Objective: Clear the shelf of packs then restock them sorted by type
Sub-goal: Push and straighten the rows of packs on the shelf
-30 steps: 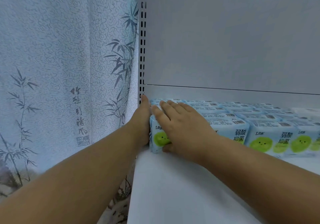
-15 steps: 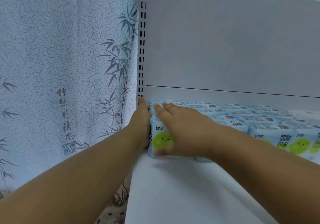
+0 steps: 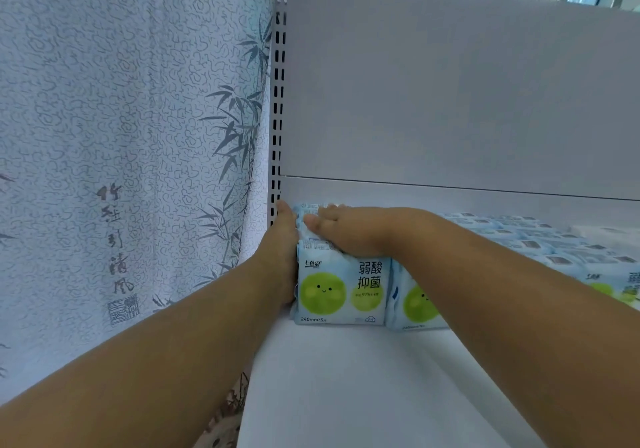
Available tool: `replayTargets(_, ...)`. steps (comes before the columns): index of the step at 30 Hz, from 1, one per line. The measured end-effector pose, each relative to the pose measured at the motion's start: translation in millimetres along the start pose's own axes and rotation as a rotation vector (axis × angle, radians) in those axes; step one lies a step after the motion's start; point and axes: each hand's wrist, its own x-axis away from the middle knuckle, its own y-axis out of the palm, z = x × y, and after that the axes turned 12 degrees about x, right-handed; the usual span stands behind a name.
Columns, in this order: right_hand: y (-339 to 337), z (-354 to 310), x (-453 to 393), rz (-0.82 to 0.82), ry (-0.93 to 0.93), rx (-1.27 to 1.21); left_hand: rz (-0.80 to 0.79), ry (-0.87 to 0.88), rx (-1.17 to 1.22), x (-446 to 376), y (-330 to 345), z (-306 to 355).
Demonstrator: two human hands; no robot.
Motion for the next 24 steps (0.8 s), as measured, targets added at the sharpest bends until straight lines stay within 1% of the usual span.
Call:
replayTargets(3, -1, 10, -9, 0.033, 0.04, 0.003, -0.005, 0.044, -0.024, -1, 0, -2)
replayTargets(8, 14, 19, -26, -0.066, 0.075, 0.039, 0.002, 0.009, -0.054, -3, 0, -2)
replayTargets(13, 14, 19, -28, -0.069, 0.085, 0.038, -0.037, -0.043, -0.018, 1, -2, -2)
replayTargets(15, 12, 19, -29, -0.073, 0.087, 0.028, -0.057, -0.037, -0.011, 3, 0, -1)
replayTargets(20, 15, 19, -31, -0.082, 0.095, -0.018, -0.039, 0.002, 0.007, 6, 6, 0)
replayTargets(22, 12, 18, -27, -0.059, 0.078, -0.04, -0.043, -0.01, -0.004, 9, 4, -1)
replayTargets(24, 6, 24, -17, 0.001, 0.073, -0.112, -0.052, -0.011, -0.032, 10, 2, -3)
